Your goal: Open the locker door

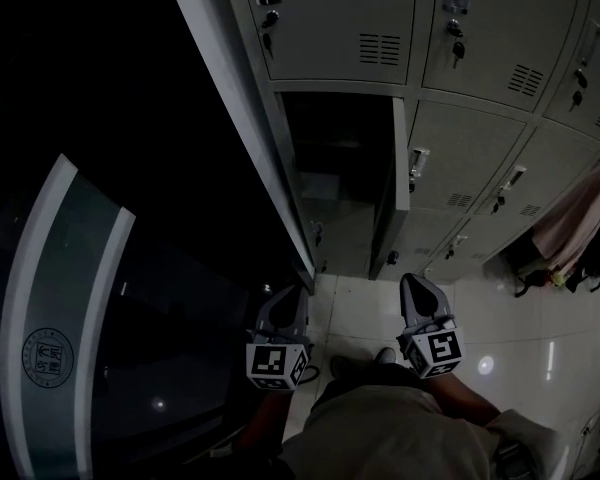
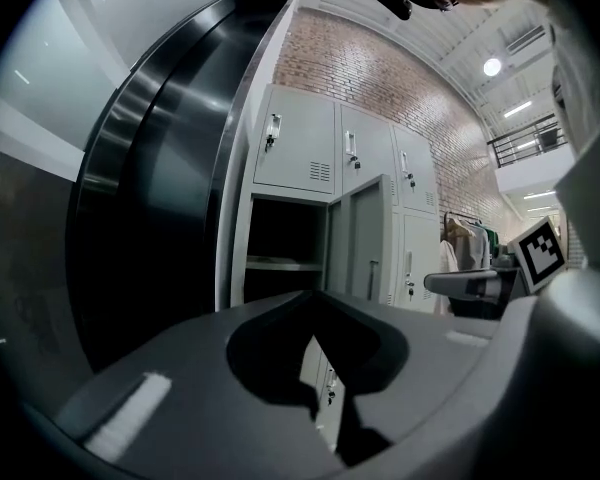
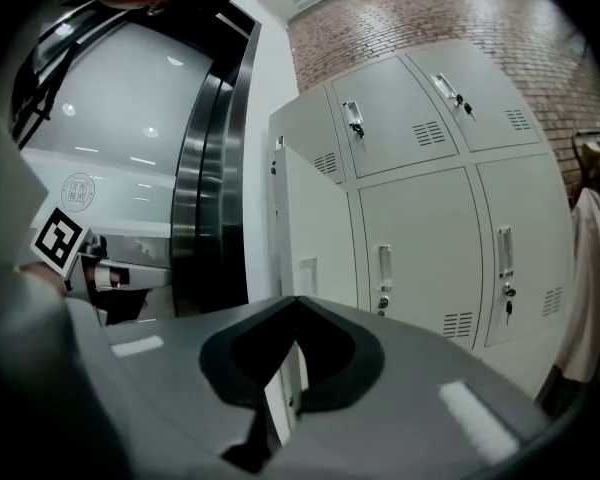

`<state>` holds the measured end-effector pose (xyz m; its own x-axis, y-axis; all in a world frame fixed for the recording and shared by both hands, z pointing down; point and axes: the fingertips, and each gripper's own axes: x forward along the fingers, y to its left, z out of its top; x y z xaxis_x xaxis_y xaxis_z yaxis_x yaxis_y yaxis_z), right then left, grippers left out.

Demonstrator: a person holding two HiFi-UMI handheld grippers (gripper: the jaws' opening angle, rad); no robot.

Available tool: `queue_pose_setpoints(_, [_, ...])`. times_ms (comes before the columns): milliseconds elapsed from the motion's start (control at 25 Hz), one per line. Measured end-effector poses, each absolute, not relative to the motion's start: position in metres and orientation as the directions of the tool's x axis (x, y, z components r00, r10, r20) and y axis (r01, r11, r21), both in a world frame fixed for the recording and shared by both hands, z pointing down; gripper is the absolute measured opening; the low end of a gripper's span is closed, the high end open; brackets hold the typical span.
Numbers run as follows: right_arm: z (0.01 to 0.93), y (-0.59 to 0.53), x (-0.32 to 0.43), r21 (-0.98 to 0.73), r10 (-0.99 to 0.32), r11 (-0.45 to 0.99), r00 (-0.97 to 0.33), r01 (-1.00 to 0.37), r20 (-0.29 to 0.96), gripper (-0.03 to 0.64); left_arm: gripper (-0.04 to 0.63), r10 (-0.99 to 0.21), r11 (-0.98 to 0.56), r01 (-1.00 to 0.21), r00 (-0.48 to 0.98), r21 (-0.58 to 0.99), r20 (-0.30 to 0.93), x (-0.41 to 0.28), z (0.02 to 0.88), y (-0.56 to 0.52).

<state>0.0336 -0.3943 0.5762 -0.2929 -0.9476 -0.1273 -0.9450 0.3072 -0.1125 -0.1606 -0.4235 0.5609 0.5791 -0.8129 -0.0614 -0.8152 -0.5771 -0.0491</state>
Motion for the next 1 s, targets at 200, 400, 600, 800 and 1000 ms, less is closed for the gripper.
queue_pose_setpoints(200, [0.571,-0.377,0.036,-0.114,-0.940,0.319,-0.298,-0.941,-0.168,0.000,0.058,-0.829,-0.552,-0.832,0.555,-0.066,-0.070,-0.168,0.550,-0.399])
queue_pose_setpoints(400, [0.556,-0.353,0.043,-0.110,-0.929,0.342,-0.319,-0.933,-0.187,0.000,0.058,-0.844,-0.528,-0.846,0.532,-0.069,-0.064,-0.166,0.541,-0.376])
queue_pose_setpoints(600, [0.540,-0.293,0.080,-0.117,-0.927,0.337,-0.308,-0.934,-0.213,0.000,0.058,-0.832,-0.543,-0.835,0.549,-0.085,-0.078,-0.123,0.527,-0.328])
queue_pose_setpoints(800, [0.535,-0.200,0.123,-0.106,-0.947,0.318,-0.310,-0.942,-0.082,0.000,0.058,-0.843,-0.526,-0.848,0.531,-0.069,-0.085,-0.089,0.525,-0.260])
queue_pose_setpoints(1000, [0.522,-0.123,0.152,-0.063,-0.945,0.324,-0.319,-0.944,-0.078,0.000,0.058,-0.853,-0.510,-0.858,0.514,-0.064,-0.090,-0.068,0.524,-0.188])
